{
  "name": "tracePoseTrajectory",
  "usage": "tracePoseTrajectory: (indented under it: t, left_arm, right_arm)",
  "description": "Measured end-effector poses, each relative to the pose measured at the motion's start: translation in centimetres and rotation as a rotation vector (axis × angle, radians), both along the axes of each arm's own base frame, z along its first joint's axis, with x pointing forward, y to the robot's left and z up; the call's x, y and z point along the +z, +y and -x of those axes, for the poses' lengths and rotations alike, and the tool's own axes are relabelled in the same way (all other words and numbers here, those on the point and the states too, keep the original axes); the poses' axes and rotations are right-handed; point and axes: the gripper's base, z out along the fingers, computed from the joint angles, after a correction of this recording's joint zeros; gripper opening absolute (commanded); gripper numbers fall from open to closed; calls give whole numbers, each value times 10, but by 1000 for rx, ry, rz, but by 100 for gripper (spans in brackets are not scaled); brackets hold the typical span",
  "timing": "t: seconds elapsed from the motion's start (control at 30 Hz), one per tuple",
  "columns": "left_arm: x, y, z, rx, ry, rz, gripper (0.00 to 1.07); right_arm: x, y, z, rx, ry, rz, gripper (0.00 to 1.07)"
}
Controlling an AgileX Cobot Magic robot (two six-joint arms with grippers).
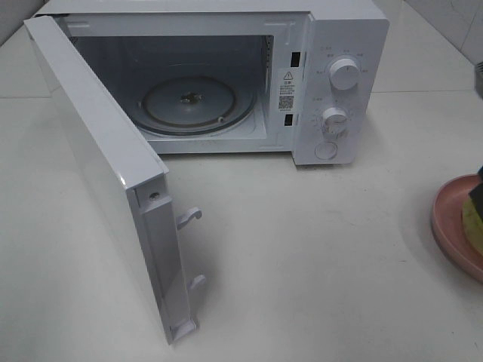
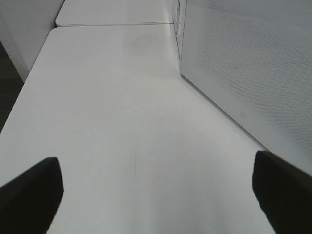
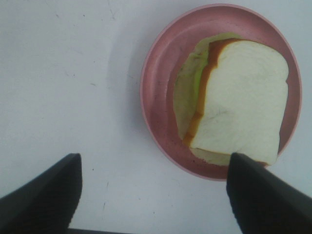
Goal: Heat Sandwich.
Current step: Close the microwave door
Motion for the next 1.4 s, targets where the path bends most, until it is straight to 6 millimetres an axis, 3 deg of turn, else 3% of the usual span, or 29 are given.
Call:
tracePoseTrajectory:
  t: [0.1,0.33,0.57,0.7,0.87,1.03,1.4]
  left_arm:
    - [0,0,0,0,0,0,103]
    - [0,0,0,0,0,0,103]
    - [0,0,0,0,0,0,103]
    - [0,0,0,0,0,0,103]
    - [0,0,0,0,0,0,103]
    - [0,0,0,0,0,0,103]
    - [0,0,0,0,0,0,103]
  right_arm:
    - [9,-4,11,-3,-21,-25,76]
    - [35,-22,58,-4,-109,-91,76]
    - [47,-38,93,-4,-194,-120,76]
    - [44,-47,114,-10,-246,-143,76]
    - [25,-59,141,-6,-318,-173,76]
    - [10,-63,154,-38,-354,-192,76]
    - [6,-58,172,-62,-583,-280,76]
